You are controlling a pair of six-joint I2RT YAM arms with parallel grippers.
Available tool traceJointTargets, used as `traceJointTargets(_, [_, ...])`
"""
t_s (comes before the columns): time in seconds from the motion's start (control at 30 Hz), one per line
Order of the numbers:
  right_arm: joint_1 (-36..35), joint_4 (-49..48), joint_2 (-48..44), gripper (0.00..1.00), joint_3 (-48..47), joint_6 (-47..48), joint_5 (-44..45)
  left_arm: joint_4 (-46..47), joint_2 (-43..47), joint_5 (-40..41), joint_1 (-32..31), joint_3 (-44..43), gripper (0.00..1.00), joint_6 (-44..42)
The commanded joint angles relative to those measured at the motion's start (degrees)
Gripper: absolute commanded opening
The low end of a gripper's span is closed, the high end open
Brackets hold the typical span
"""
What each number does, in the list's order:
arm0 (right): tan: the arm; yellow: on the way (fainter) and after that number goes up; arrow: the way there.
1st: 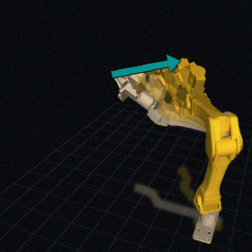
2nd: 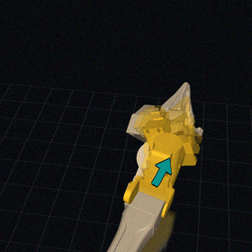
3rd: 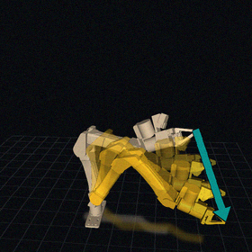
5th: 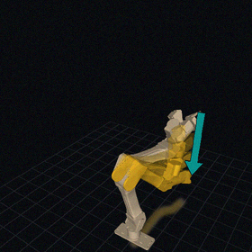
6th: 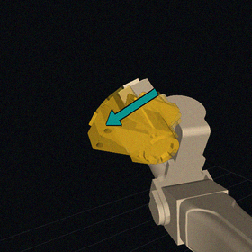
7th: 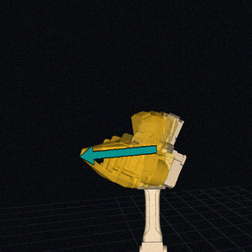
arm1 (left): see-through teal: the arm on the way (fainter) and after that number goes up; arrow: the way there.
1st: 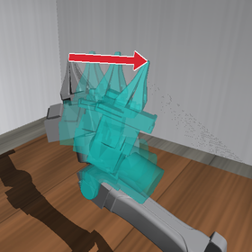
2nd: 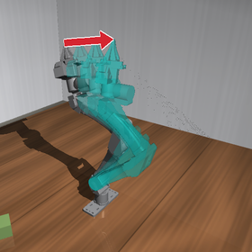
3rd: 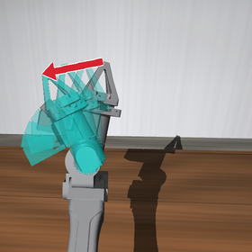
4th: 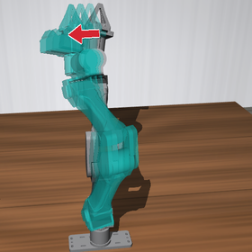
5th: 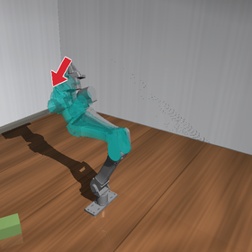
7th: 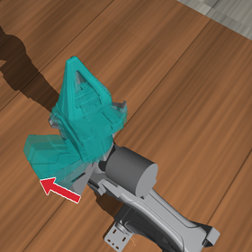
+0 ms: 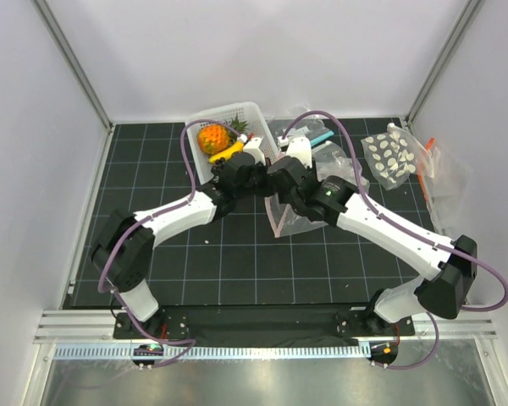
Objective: Place the food in the zip-top bag and seal the zipper
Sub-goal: Open the zipper of the food storage bag at the center of the board.
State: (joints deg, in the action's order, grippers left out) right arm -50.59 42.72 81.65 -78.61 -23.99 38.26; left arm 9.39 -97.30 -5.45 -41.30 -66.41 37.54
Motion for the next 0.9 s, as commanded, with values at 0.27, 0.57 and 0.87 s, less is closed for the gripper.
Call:
traceJointTargets(0.27, [-0.47,3.33,2.11,0.41,-6.03,-1.24,6.3,-1.2,2.38,3.78,-0.98,-3.36,0.01,0.87])
traceJointTargets(0.57, [-0.48,6.76,1.32,0.13,-7.26,-1.06,9.19,-4.73,-0.7,4.23,-0.98,-7.23,0.0,0.61])
traceJointTargets(0.87, [2.77,13.25,1.93,0.01,-11.73,-0.01,10.51,-2.89,-8.69,-2.19,-2.38,-12.69,0.0,2.71])
